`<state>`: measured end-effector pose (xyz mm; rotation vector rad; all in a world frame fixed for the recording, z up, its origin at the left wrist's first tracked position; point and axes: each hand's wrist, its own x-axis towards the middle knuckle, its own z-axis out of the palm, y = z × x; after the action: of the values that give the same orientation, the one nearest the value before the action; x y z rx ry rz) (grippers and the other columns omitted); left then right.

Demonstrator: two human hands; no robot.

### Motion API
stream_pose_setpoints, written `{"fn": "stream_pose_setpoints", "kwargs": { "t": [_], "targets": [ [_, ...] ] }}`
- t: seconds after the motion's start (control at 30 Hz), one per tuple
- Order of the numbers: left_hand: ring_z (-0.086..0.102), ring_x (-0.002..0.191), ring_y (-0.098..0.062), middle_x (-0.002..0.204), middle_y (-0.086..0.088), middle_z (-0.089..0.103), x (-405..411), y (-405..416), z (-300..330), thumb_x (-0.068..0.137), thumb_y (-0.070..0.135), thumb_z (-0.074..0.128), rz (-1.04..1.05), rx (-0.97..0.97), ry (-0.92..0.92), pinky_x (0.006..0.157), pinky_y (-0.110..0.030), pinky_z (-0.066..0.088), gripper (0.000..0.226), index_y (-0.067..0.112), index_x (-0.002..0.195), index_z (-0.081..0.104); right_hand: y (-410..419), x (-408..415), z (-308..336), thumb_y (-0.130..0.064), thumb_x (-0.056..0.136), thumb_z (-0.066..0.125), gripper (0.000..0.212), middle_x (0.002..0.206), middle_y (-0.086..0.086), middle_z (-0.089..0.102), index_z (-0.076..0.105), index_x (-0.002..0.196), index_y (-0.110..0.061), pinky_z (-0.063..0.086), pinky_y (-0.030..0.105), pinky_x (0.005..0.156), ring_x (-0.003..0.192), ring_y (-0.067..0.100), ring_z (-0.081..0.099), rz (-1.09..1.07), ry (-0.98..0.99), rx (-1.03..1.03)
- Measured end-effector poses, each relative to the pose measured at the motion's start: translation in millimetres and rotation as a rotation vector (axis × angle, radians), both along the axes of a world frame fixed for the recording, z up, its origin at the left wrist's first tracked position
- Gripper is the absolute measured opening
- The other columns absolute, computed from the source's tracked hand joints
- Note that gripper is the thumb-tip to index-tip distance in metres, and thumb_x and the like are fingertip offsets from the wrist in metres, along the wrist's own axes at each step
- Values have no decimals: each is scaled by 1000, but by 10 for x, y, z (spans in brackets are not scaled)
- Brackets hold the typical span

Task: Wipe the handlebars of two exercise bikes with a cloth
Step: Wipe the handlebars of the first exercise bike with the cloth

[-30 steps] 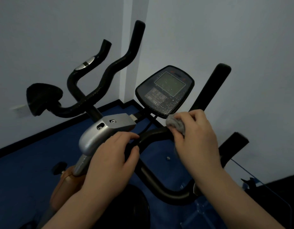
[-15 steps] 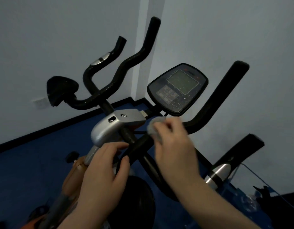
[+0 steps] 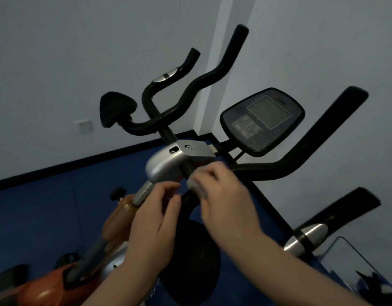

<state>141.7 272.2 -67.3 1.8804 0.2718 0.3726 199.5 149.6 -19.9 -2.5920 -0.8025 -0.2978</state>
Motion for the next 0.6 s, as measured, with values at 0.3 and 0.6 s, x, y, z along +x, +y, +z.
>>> {"fn": "stream_pose_setpoints", "kwargs": {
  "t": [0.3,0.6],
  "targets": [
    [63,84,-3,91,17,65,-9,6,20,84,42,43,8,-60,24,74,-34,52,20,40,101,53,-210,255,396,-16,81,70,26,100,-14,55,69,105,-26,43,11,79,90,-1,54,89,206,125],
    [61,85,-2,92,18,64,9,23,-6,80,46,47,-20,-13,88,76,-38,53,21,41,96,58,89,612,444,-42,79,66,20,100,-7,70,70,99,-40,49,31,82,96,16,62,125,235,-357]
  ]
}}
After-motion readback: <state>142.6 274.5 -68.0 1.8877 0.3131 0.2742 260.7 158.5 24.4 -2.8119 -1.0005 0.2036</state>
